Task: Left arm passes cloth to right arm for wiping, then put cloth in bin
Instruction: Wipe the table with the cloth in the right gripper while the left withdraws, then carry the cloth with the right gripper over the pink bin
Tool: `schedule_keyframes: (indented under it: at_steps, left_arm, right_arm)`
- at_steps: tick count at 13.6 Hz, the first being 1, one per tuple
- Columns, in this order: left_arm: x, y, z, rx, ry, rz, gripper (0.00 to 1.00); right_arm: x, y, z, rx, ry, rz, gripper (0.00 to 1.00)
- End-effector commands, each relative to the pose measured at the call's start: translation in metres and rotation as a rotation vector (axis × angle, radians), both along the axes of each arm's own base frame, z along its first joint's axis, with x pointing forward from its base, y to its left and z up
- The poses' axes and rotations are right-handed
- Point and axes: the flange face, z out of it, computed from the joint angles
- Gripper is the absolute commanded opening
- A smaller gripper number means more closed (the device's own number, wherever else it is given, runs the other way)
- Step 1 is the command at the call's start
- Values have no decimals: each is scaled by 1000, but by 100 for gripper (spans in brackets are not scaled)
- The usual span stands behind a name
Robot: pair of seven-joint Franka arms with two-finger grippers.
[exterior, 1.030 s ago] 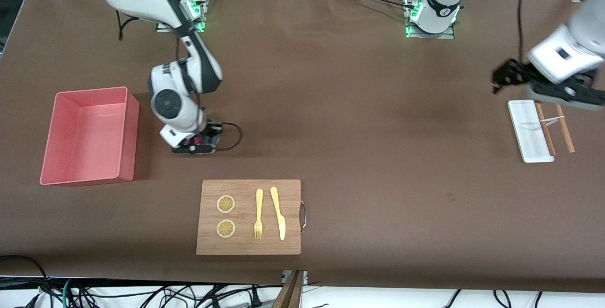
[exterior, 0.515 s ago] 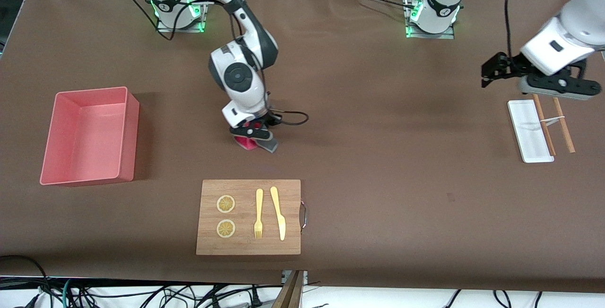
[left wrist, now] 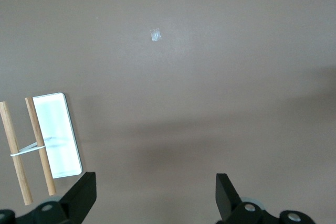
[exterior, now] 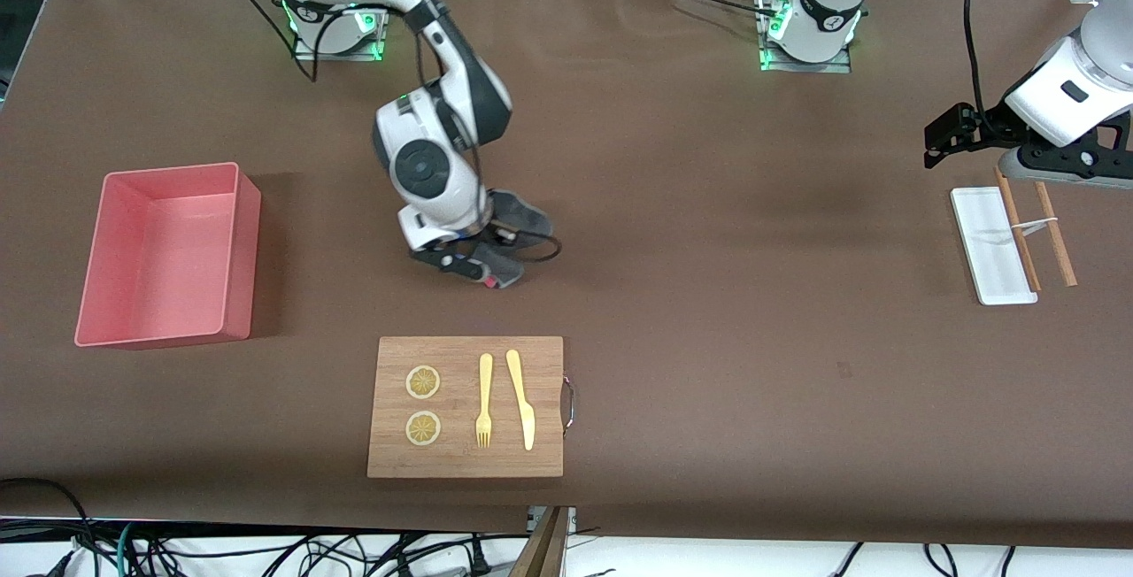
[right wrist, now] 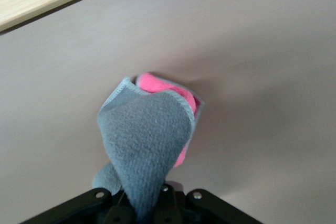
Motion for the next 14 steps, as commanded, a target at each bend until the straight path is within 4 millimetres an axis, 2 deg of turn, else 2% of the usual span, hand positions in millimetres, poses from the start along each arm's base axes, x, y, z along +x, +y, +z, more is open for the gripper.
schedule_keyframes:
  at_steps: [1,3,5,7,8,9,11,13,14]
  left_arm:
    - [-2,-4,5,24,6,-7,100]
    - [1,-6,16,53,-21,-21,100]
    - [2,-6,20,81,-29,-36,100]
    - [5,-3,16,66,-20,-25,100]
    - [-6,-12,10,-1,70,32,100]
    - [-6,-14,7,0,82,36,100]
    - [-3,-15,18,-2,58,31,100]
    - [-1,-23,9,1,82,27,100]
    - [1,-23,8,1,80,28,100]
  right_arm:
    - [-8,-68,-15,19,64,81,0]
    - [-5,-120,-24,26,83,89,0]
    - [5,-185,-34,58,88,157,0]
    - [10,-249,-42,87,65,253,0]
    - [31,-363,27,72,4,470,0]
    - [32,-365,43,59,9,489,0]
    - [31,-365,45,55,11,490,0]
    - [31,-365,46,53,13,480,0]
    - [30,-365,57,57,13,482,0]
